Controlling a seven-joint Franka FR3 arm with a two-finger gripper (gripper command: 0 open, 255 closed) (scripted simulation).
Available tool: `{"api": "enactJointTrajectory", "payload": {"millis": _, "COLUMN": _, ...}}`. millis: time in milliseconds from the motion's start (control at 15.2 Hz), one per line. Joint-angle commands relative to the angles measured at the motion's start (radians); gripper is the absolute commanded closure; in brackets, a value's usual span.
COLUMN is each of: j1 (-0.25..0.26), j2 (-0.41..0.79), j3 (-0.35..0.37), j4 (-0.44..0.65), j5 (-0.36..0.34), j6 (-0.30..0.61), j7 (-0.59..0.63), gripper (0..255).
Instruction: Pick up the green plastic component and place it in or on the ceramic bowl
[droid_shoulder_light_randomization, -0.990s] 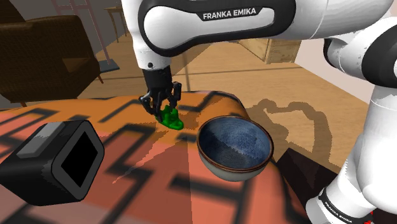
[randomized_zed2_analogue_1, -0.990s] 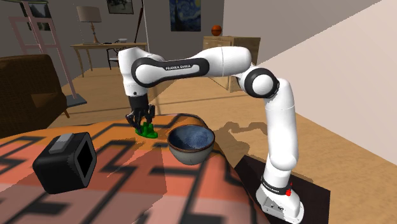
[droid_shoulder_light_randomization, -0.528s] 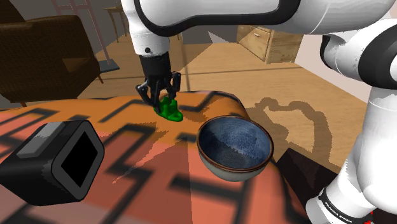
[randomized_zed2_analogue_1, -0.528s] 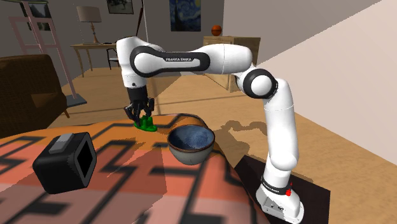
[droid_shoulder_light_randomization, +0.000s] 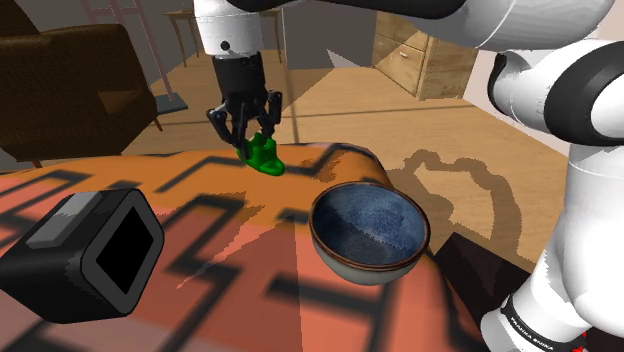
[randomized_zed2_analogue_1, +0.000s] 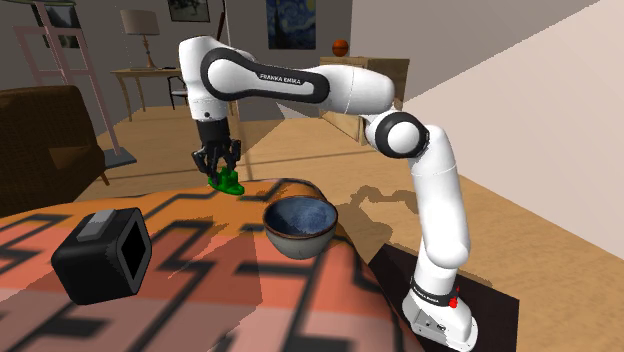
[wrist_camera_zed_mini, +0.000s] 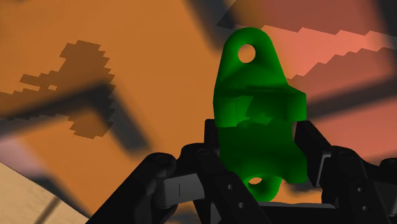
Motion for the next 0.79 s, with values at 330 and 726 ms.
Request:
{"api": "enactJointTrajectory", "payload": {"millis": 330, "j1": 0.065, "j2": 0.108, "j3": -0.004, "j4": 0.274, "j5": -0.049, "j6": -0.168, "j7": 0.005, "gripper": 255}}
{"api": "enactJointTrajectory", "payload": {"millis": 726, "j1": -0.053, "j2": -0.215, "j3": 0.019, "j4": -0.185, "j5": 0.089, "j6": -0.015, "j7": 0.001, "gripper": 255}}
